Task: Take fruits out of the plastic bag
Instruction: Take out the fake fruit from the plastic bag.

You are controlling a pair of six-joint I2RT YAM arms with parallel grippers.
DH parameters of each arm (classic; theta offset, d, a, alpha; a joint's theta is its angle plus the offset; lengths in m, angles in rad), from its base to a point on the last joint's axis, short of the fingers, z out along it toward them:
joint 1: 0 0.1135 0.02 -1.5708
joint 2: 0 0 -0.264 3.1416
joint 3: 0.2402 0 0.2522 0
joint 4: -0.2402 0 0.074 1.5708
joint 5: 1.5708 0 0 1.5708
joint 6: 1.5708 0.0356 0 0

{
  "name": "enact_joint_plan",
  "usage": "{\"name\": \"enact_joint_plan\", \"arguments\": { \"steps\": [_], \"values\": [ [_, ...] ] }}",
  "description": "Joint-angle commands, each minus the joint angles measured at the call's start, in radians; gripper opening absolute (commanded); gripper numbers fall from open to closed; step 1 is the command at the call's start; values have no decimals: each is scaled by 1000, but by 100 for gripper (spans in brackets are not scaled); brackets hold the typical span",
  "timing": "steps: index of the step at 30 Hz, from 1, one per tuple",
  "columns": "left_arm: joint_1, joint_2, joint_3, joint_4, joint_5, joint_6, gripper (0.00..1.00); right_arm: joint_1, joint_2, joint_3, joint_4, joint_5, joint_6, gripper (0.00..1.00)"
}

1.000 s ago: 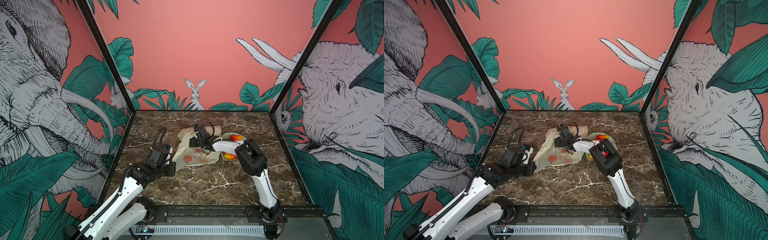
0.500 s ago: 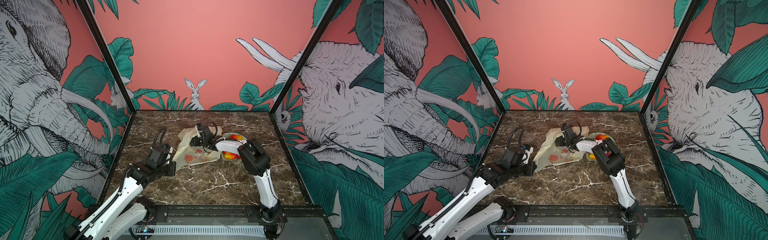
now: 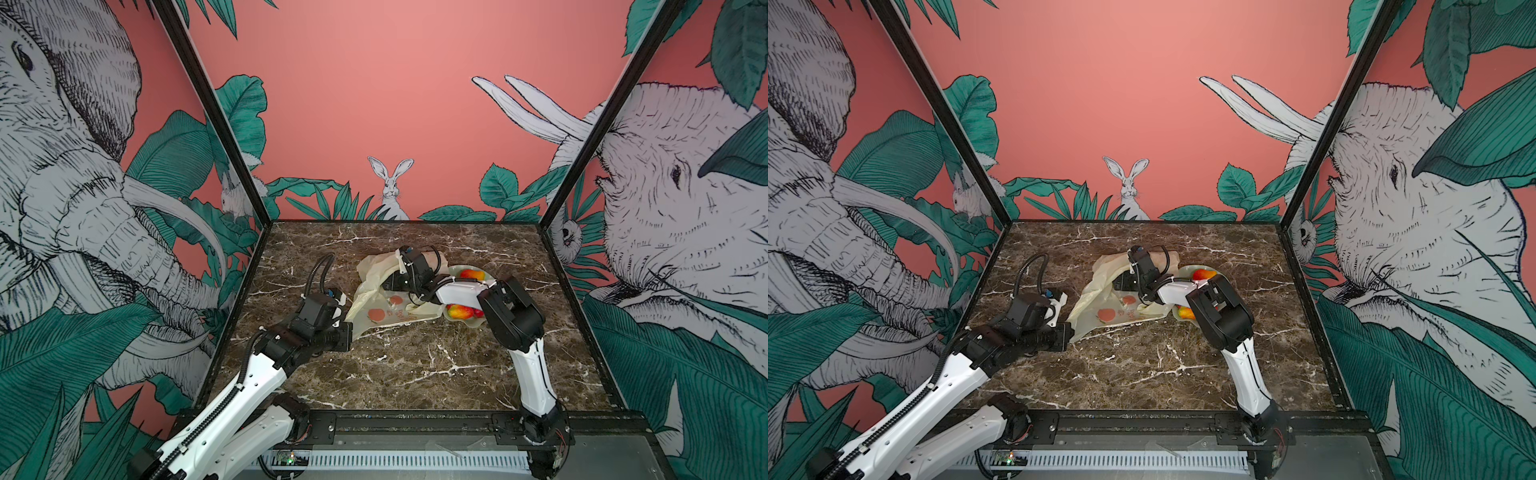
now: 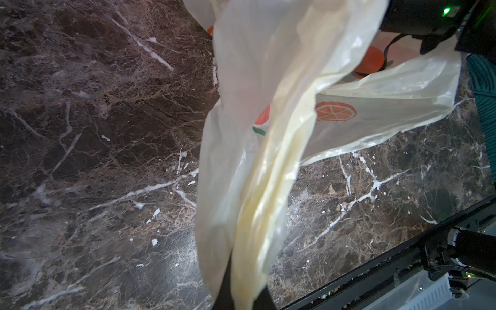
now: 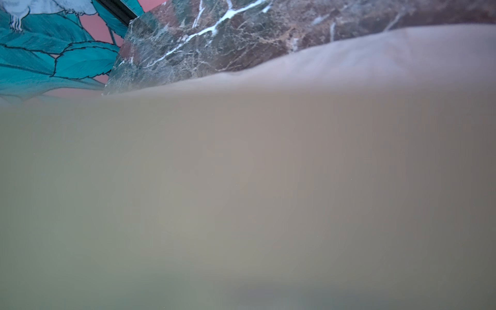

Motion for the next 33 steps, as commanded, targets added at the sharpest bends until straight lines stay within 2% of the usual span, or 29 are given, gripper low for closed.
{"name": "enact_joint_plan", "arguments": {
  "steps": [1, 11, 16, 22, 27, 31, 33],
  "values": [
    [-1, 1, -6, 10, 8, 1, 0, -5, -17, 11, 4, 36, 7, 72],
    [-1, 4, -9, 21, 16, -6, 0, -7, 57, 67, -54, 72, -8, 72],
    [-1, 6, -17, 20, 29, -6, 0, -6, 56, 86, -50, 75, -4, 76],
    [-1, 13, -19, 29, 49, -5, 0, -5, 78, 120, -47, 115, 7, 77],
    [-1, 22, -16, 34, 58, -4, 0, -5, 102, 143, -67, 115, 5, 68],
    [-1, 27, -8, 36, 51, 3, 0, -6, 78, 125, -62, 106, -3, 51],
    [-1, 31, -3, 33, 47, 8, 0, -6, 62, 122, -61, 98, -12, 47]
  ]
}}
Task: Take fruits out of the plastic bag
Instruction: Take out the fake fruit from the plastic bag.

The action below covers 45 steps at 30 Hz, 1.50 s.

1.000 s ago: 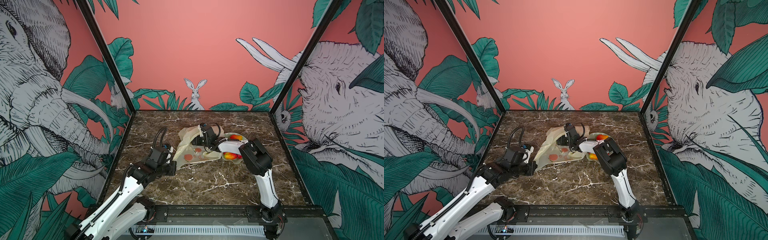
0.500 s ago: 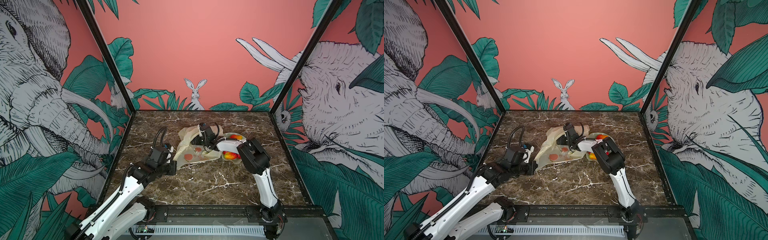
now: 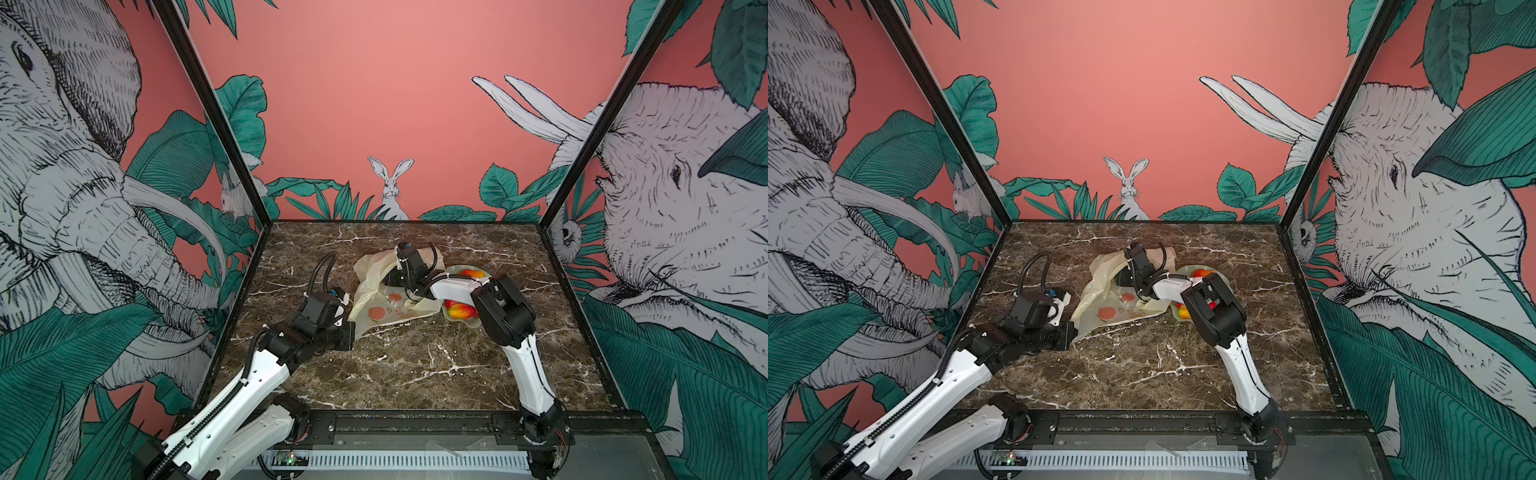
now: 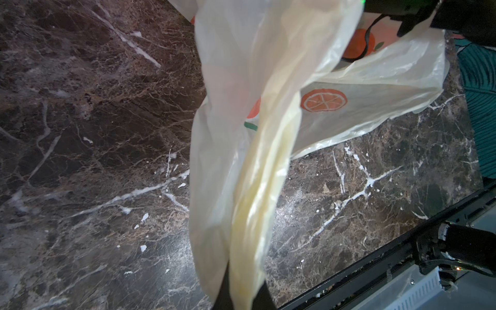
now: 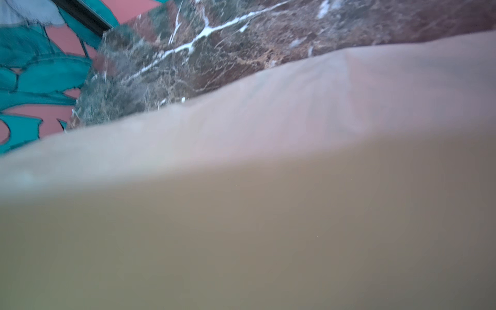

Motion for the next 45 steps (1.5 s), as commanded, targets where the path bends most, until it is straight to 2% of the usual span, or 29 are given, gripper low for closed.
{"name": "enact_joint_plan", "arguments": {
  "steps": [1, 8, 18, 25, 33, 36, 39, 45],
  "values": [
    [-1, 5, 6, 3, -1, 10, 0, -6, -26, -4, -1, 1, -9, 45],
    [-1, 1, 17, 5, -37, 9, 0, -5, -115, -45, 9, -87, -19, 36],
    [-1, 50, 70, 115, -123, 20, 0, 4, -321, -199, 42, -300, -101, 36],
    [-1, 175, 138, 274, -160, 70, 0, 27, -491, -285, -33, -341, -270, 36],
    [-1, 232, 163, 308, -176, 132, 0, 27, -640, -342, 4, -453, -335, 37],
    [-1, 205, 140, 321, -185, 130, 0, 25, -709, -356, -17, -422, -361, 38],
    [-1, 168, 112, 313, -226, 128, 0, 25, -763, -348, -100, -340, -404, 38],
    [-1, 83, 82, 254, -315, 138, 0, 5, -889, -364, -311, -83, -479, 38]
  ]
}}
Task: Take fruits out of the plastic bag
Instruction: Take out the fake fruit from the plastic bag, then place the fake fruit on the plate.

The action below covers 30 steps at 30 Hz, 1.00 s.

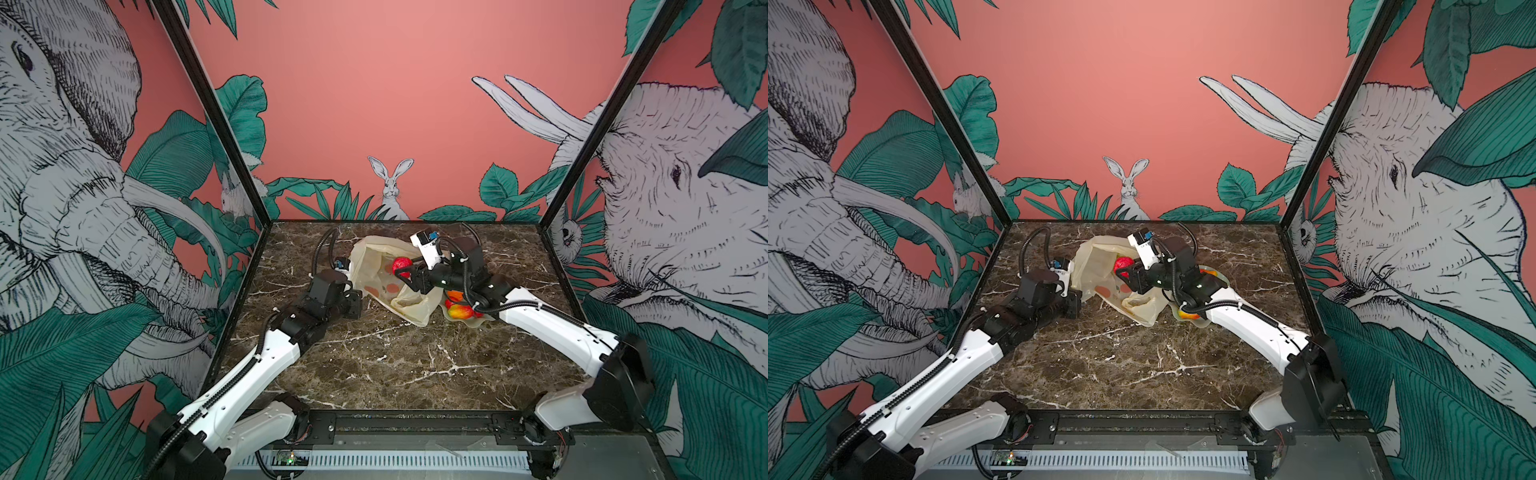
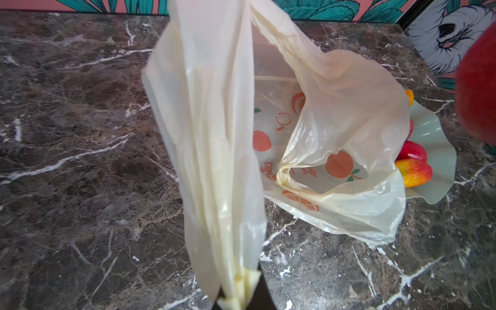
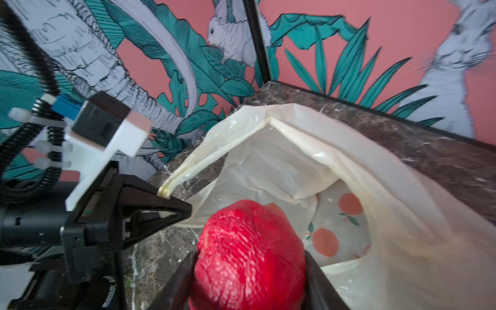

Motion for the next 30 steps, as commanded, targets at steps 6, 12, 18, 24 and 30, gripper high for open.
{"name": "enact_joint_plan", "arguments": {
  "steps": [6, 12, 18, 24, 30],
  "values": [
    [-1, -117, -42, -40, -126, 22, 0, -117, -169, -99, -319, 368, -1, 37],
    [-1, -102, -42, -33, -113, 23, 0, -268, -203, -179, -450, 422, 61, 39],
    [-1, -76, -30, -30, -89, 19, 0, -388, -150, -230, -464, 363, 97, 40],
    [-1, -74, -24, -36, -84, 24, 0, -422, -100, -272, -393, 381, 94, 46],
    [-1, -73, -22, -37, -69, 24, 0, -439, -62, -274, -368, 411, 88, 56]
  ]
}}
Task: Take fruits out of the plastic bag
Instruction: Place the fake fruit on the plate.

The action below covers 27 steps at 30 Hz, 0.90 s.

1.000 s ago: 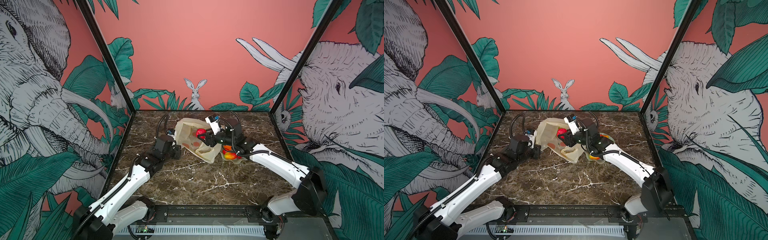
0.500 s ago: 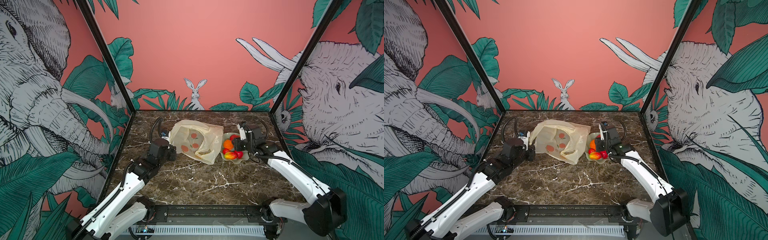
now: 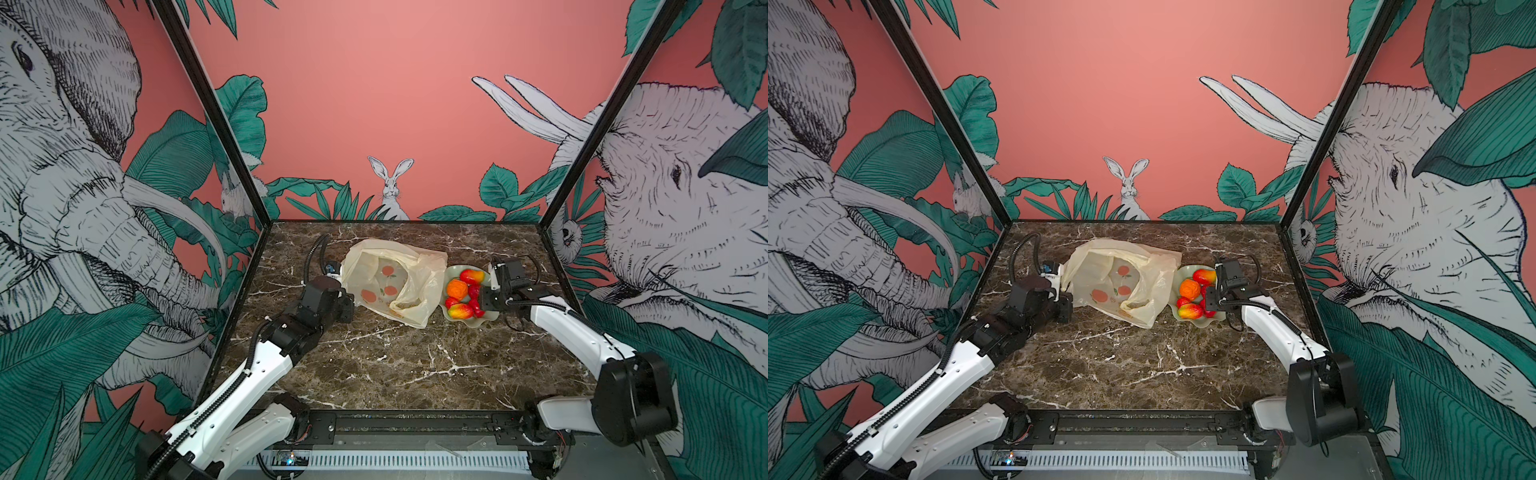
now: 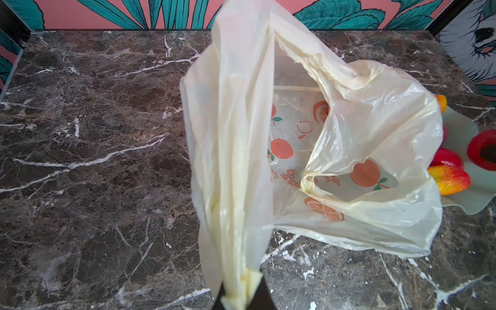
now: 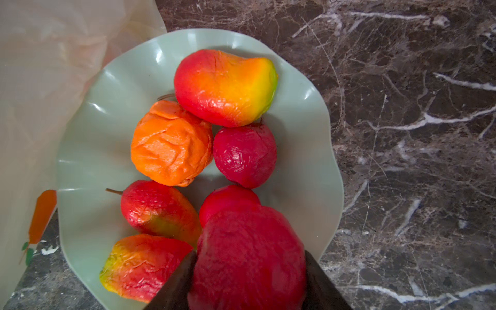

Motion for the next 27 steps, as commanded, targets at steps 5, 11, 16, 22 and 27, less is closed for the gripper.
{"name": "enact_joint_plan", "arguments": {
  "steps": [5, 11, 16, 22, 27],
  "values": [
    [-1, -5, 7, -7, 20, 4, 0, -10, 8, -2, 47, 38, 3, 69],
    [-1, -13, 2, -6, 22, -2, 0, -11, 27, 17, 32, 61, -16, 76],
    [-1, -19, 1, -9, 22, -3, 0, -13, 76, 30, 18, 64, -19, 77],
    [-1, -23, -10, -3, 26, -11, 0, -13, 118, 53, 21, 26, -14, 78],
    [-1, -21, -13, 1, 29, -17, 0, -13, 107, 68, 12, 5, -10, 78]
  ]
}}
